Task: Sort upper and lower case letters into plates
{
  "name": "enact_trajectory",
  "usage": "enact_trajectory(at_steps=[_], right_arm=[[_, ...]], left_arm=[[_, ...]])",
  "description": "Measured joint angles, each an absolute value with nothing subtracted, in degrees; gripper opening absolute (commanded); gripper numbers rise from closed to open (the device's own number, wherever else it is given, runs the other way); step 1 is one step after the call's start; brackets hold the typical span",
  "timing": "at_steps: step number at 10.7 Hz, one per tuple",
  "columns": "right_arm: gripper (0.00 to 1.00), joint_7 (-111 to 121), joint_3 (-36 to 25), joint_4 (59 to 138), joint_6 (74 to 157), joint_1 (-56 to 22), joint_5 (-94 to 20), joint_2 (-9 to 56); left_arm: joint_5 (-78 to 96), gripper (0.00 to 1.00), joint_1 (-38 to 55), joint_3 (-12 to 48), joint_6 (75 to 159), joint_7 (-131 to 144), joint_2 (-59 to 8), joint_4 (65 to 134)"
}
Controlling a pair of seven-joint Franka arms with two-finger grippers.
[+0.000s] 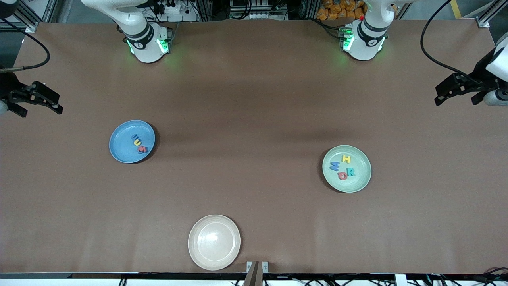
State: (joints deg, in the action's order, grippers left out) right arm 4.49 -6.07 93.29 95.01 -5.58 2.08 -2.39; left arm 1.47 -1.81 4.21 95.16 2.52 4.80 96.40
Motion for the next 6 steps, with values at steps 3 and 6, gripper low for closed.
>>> enact_trajectory(at_steps=[3, 6], right_arm=[[1.0, 0.35, -3.45, 92.77, 94.08, -4.71, 3.72, -2.38], [1.0, 0.35, -3.45, 92.72, 93.31, -3.72, 2.22, -2.35]], left_arm=[[2.35, 1.0, 1.21, 5.01, 95.16, 2.56, 4.3, 96.43], [2.35, 1.0, 2.25, 4.91, 95.16, 2.63, 3.93, 96.44]])
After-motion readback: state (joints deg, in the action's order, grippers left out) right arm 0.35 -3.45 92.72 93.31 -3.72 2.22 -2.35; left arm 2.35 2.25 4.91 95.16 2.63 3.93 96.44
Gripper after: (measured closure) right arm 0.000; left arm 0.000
